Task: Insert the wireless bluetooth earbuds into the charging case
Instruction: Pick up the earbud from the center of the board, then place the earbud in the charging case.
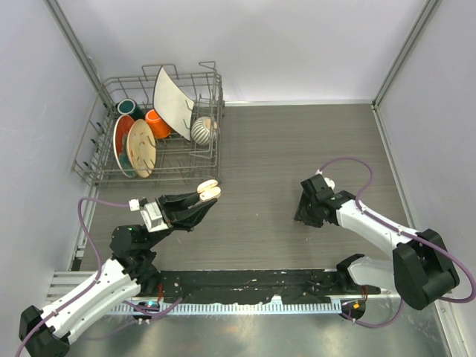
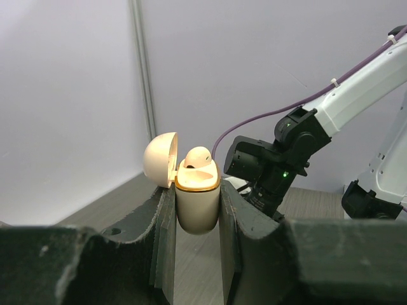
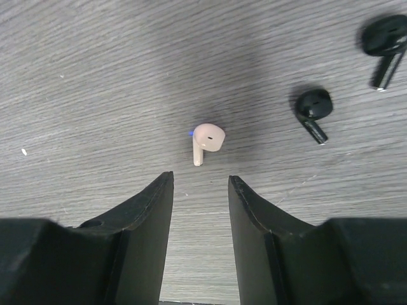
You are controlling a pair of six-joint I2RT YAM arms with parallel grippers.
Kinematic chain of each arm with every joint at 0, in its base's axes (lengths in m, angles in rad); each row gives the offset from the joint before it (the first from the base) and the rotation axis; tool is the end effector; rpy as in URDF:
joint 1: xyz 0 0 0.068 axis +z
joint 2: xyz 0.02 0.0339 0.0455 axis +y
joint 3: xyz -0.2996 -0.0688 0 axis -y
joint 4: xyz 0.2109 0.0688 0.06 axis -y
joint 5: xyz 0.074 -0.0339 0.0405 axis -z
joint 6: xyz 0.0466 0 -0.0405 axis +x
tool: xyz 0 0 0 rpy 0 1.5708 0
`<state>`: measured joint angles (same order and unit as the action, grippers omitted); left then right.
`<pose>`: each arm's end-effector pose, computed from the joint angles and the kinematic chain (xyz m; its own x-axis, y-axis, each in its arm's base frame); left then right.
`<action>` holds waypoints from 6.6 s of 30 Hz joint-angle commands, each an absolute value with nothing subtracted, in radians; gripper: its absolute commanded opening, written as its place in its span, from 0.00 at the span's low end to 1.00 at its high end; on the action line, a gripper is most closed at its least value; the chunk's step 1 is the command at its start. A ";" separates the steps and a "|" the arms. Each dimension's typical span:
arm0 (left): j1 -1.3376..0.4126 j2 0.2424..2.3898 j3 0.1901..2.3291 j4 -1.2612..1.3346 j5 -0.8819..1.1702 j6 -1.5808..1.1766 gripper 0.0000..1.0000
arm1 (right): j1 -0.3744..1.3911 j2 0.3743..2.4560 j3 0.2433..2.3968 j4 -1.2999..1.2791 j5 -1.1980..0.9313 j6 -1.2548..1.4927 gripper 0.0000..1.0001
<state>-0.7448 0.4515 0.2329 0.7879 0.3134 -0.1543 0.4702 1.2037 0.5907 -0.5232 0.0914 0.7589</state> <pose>0.0410 -0.0573 0.3208 0.2632 -0.4415 -0.8578 0.8867 0.4610 0.0348 0.1536 0.0733 0.2117 -0.8736 0.3247 -0.3625 0.2539 0.9396 0.2297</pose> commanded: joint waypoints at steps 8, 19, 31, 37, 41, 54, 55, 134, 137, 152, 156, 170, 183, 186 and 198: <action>-0.744 0.457 0.249 0.821 0.299 -0.163 0.00 | 0.476 1.236 0.672 -0.523 0.219 0.759 0.47; -0.744 0.443 0.245 0.810 0.288 -0.161 0.00 | 0.474 1.324 0.700 -0.499 0.218 0.782 0.47; -0.744 0.443 0.250 0.802 0.287 -0.156 0.00 | 0.474 1.353 0.686 -0.482 0.209 0.815 0.41; -0.742 0.445 0.252 0.801 0.290 -0.156 0.00 | 0.474 1.364 0.689 -0.479 0.215 0.810 0.40; -0.744 0.443 0.252 0.799 0.288 -0.155 0.00 | 0.476 1.368 0.687 -0.476 0.210 0.799 0.40; -0.744 0.466 0.249 0.811 0.291 -0.156 0.00 | 0.480 1.388 0.699 -0.520 0.247 0.689 0.40; -0.744 0.465 0.250 0.811 0.291 -0.156 0.00 | 0.480 1.391 0.701 -0.520 0.250 0.678 0.40; -0.744 0.492 0.215 0.874 0.141 -0.233 0.00 | 0.951 0.787 0.890 -0.034 0.609 0.486 0.01; -0.744 0.508 0.215 0.887 0.141 -0.235 0.00 | 0.995 0.816 0.919 0.075 0.598 0.437 0.01; -0.744 0.572 0.202 0.963 0.143 -0.247 0.00 | 1.333 1.034 0.950 0.473 0.715 0.186 0.01; -0.744 0.580 0.199 0.976 0.149 -0.250 0.00 | 1.413 1.094 0.956 0.566 0.750 0.109 0.01; -0.744 0.569 0.199 0.983 0.215 -0.252 0.00 | 1.427 1.204 1.026 0.551 0.706 0.173 0.01; -0.744 0.574 0.209 0.991 0.226 -0.256 0.00 | 1.425 1.241 1.019 0.525 0.709 0.186 0.01; -0.744 0.575 0.209 0.996 0.227 -0.255 0.00 | 1.425 1.241 1.005 0.525 0.718 0.187 0.01; -0.744 0.574 0.216 1.015 0.245 -0.255 0.00 | 1.425 1.264 0.983 0.509 0.736 0.187 0.01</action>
<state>-0.7448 0.5785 0.1993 0.9379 0.2321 -0.2550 1.4212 1.2537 0.9852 0.4850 0.7021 0.1787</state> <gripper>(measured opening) 0.298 0.275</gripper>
